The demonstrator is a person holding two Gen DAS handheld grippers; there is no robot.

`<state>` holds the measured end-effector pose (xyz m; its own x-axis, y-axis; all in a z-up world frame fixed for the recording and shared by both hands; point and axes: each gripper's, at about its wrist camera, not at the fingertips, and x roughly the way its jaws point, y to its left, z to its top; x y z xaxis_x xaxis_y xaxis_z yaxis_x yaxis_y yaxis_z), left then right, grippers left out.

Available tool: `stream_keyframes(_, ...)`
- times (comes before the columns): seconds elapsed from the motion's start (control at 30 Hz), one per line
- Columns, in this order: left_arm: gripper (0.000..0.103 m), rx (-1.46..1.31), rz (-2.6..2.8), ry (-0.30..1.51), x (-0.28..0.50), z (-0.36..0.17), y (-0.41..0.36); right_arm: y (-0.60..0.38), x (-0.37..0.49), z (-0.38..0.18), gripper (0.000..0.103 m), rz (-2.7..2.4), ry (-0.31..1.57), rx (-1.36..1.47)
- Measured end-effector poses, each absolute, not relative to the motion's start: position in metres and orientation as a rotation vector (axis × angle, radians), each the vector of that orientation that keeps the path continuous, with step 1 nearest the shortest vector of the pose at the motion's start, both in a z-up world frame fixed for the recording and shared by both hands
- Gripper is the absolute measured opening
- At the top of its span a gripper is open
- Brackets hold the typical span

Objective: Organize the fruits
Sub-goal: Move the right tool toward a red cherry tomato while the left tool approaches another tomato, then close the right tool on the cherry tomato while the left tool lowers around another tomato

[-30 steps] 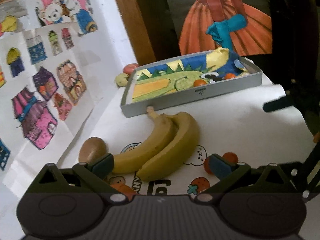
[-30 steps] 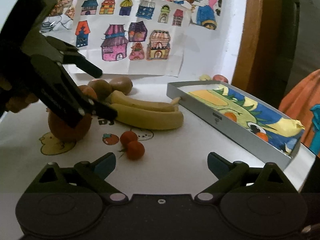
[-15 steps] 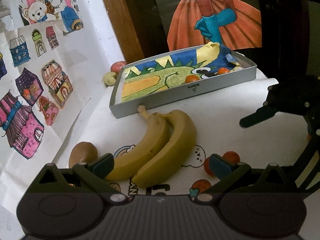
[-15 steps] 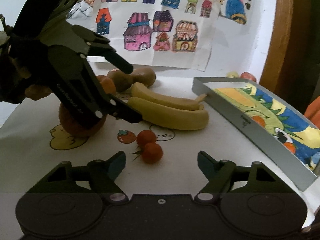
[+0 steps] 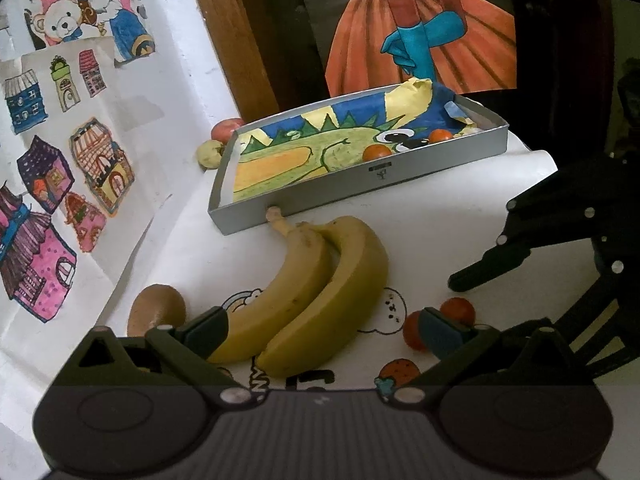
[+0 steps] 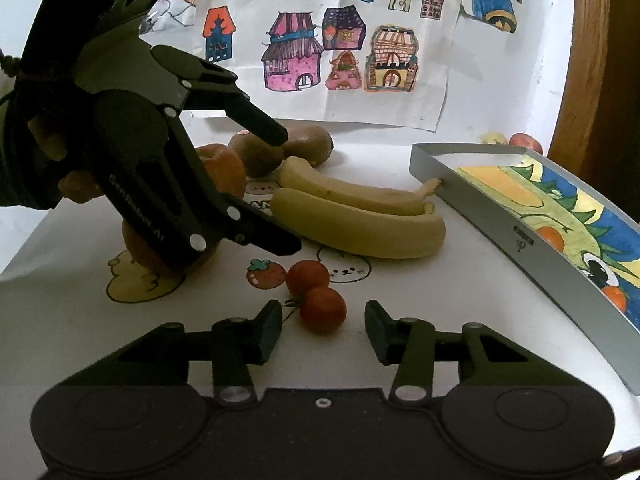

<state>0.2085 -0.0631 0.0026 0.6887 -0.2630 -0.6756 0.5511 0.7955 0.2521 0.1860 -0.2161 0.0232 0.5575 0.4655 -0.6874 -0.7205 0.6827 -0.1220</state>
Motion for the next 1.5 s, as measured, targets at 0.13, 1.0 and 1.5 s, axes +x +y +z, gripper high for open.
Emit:
stream_keyframes(0.13, 0.103, 0.453, -0.491, 0.675, 0.208, 0.003, -0.064, -0.216, 0.188, 0.023, 0.034, 0.731, 0.669, -0.413)
stream_keyframes(1.0, 0.097, 0.452, -0.595, 0.766, 0.207, -0.008, -0.085, -0.248, 0.187, 0.027, 0.036, 0.674, 0.649, -0.365)
stream_keyframes(1.5, 0.092, 0.457, -0.574, 0.789, 0.209, -0.008, -0.087, -0.238, 0.197, 0.022, 0.028, 0.737, 0.649, -0.357)
